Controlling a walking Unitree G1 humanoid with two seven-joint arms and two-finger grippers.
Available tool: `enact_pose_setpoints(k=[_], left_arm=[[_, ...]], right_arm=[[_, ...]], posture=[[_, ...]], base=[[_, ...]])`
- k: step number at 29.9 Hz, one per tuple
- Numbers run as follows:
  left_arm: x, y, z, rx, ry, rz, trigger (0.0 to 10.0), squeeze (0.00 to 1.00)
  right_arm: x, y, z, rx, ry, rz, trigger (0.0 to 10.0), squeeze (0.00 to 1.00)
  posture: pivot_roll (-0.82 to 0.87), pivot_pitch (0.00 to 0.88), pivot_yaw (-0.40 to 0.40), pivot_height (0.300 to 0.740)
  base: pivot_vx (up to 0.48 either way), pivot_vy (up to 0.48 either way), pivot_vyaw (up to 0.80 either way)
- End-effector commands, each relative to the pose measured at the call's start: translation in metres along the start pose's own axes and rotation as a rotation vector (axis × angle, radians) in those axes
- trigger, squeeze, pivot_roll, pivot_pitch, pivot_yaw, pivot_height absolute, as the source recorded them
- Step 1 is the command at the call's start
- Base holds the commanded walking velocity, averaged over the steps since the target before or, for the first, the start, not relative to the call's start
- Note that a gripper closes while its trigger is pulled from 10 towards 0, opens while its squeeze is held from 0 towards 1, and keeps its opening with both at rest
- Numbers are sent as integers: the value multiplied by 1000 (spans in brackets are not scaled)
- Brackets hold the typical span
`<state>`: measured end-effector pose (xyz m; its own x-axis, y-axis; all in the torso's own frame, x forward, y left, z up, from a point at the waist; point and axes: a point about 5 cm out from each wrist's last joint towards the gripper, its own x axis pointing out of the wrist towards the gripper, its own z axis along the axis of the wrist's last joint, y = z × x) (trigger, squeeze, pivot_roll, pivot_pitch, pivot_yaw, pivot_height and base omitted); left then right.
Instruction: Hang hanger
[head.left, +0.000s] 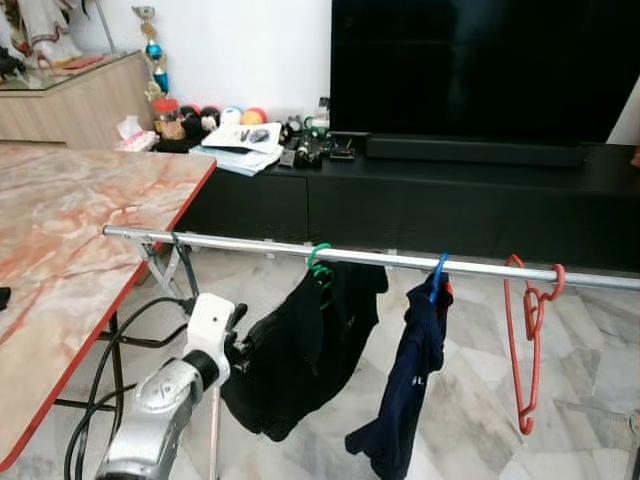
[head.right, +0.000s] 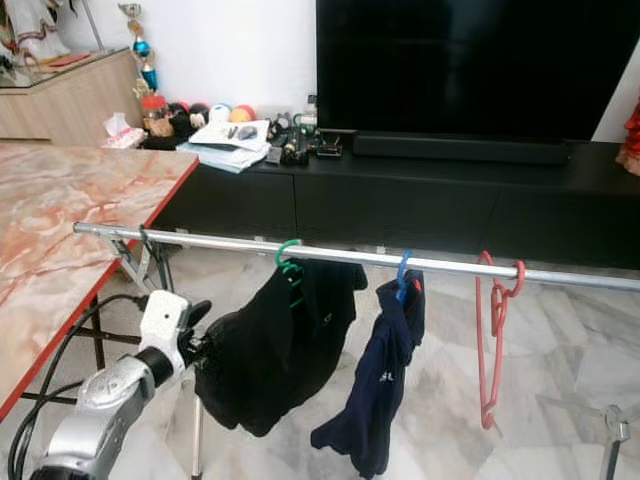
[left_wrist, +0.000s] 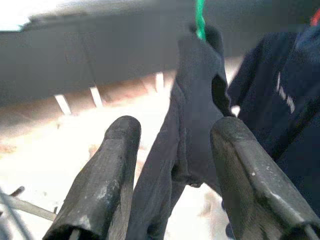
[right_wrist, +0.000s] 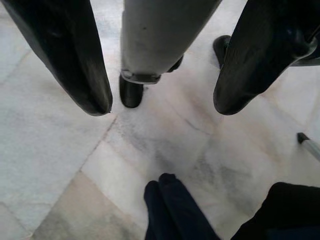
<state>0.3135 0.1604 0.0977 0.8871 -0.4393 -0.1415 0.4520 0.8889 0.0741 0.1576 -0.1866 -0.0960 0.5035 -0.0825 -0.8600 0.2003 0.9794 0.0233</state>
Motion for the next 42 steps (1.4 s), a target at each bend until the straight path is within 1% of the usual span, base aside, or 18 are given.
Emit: enact_pose_setpoints(k=[1, 5, 7, 10, 13, 14, 16, 18, 20, 21, 26, 28, 29, 33, 34, 36, 39, 42], left_arm=[[6, -1, 0, 21, 38, -39, 10000, 0], [22, 1, 10, 45, 29, -31, 10000, 0], [25, 1, 11, 43, 25, -19, 10000, 0], [33, 1, 17, 24, 6, 16, 10000, 0], [36, -1, 19, 25, -8, 6, 10000, 0], [42, -5, 22, 27, -16, 1, 10000, 0], [47, -6, 24, 26, -18, 1, 10000, 0], [51, -7, 27, 9, -28, -10, 10000, 0], [55, -10, 28, -42, -12, -43, 10000, 0], [57, -10, 29, -50, -8, -56, 10000, 0], [65, -12, 32, -20, 19, -69, 10000, 0], [66, -10, 35, -27, 0, -48, 10000, 0], [66, -8, 37, -48, -25, -17, 10000, 0], [60, -8, 36, -41, -82, 23, 10000, 0], [58, -8, 35, -45, -94, 27, 10000, 0], [47, -10, 27, -50, -121, 66, 10000, 0], [39, -17, 22, -30, -132, 56, 10000, 0], [33, -19, 21, -49, -153, 79, 10000, 0]], right_arm=[[1, 1, 2, 11, 3, -4, 10000, 0], [2, 5, 11, 4, -10, 0, 10000, 0], [2, 5, 12, 2, -12, 0, 10000, 0], [3, 12, 13, 2, -15, 6, 10000, 0], [3, 15, 13, 1, -15, 9, 10000, 0], [3, 18, 12, -3, -13, 11, 10000, 0], [3, 19, 12, -8, -11, 12, 10000, 0], [3, 19, 12, -9, -11, 12, 10000, 0], [3, 20, 13, -11, -10, 12, 10000, 0], [3, 20, 13, -11, -11, 13, 10000, 0], [3, 30, 15, -13, -14, 22, 10000, 0], [3, 33, 16, -13, -15, 23, 10000, 0], [3, 35, 16, -12, -15, 23, 10000, 0], [3, 31, 13, -3, -15, 15, 10000, 0], [3, 29, 12, -2, -14, 13, 10000, 0], [2, 27, 12, 11, -22, 7, 10000, 0], [2, 28, 12, 6, -21, 12, 10000, 0], [3, 26, 13, 23, -29, 16, 10000, 0]], posture=[[38, 17, 30, 740], [35, 23, 17, 740], [35, 23, 15, 740], [30, 27, 12, 740], [28, 30, 8, 740], [29, 36, 2, 740], [29, 38, 2, 740], [28, 40, 2, 740], [28, 42, 2, 740], [27, 42, 2, 740], [14, 49, 6, 740], [8, 52, 8, 740], [7, 53, 8, 740], [7, 58, 5, 740], [13, 62, 1, 740], [19, 64, -1, 740], [26, 65, -4, 740], [27, 66, -1, 740]], base=[[0, 0, 0], [0, 0, 0], [0, 0, 0], [0, 0, 0], [0, 0, 0], [0, 0, 0], [0, 0, 0], [0, 0, 0], [0, 0, 0], [0, 0, 0], [0, 0, 0], [0, 0, 0], [0, 0, 0], [0, 0, 0], [0, 0, 0], [0, 0, 0], [0, 0, 0], [0, 0, 0]])
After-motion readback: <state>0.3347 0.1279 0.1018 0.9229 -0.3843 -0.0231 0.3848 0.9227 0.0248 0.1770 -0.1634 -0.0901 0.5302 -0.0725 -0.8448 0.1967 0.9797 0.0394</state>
